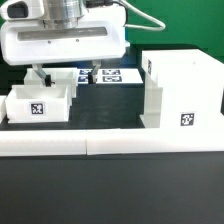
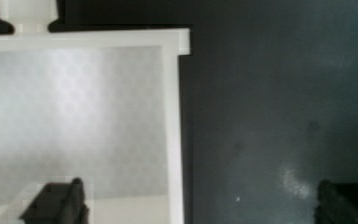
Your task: Assemble drawer
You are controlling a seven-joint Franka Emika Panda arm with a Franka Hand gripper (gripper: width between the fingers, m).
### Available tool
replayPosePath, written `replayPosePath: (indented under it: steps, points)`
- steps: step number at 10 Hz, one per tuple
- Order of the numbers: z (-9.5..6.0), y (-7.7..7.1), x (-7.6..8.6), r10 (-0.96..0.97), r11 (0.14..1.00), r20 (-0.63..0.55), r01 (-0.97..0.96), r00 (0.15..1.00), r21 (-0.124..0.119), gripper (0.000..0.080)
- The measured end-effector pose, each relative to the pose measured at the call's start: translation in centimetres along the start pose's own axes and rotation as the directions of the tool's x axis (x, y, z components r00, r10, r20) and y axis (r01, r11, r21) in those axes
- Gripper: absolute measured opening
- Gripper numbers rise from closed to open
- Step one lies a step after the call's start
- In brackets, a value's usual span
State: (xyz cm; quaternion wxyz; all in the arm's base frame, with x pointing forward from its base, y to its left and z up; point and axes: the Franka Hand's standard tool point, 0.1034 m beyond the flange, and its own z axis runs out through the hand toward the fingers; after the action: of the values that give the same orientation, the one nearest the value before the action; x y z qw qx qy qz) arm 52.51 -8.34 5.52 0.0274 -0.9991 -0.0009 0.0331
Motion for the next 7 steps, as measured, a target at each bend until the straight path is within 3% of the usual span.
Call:
replayPosePath:
  steps: [3,4,7]
  points:
    - [0.1,0.0,-0.1,-0.001,1.0,0.001,0.001,1.0,0.0,0.0649]
    - [0.6,0.4,-0.8,-0.012,1.0,0.003,0.011,1.0,0.016,0.0649]
    - [3.2,1.0,-2.2,-0.032,0.999,-0.005,0.032,0.999,0.008,0.0649]
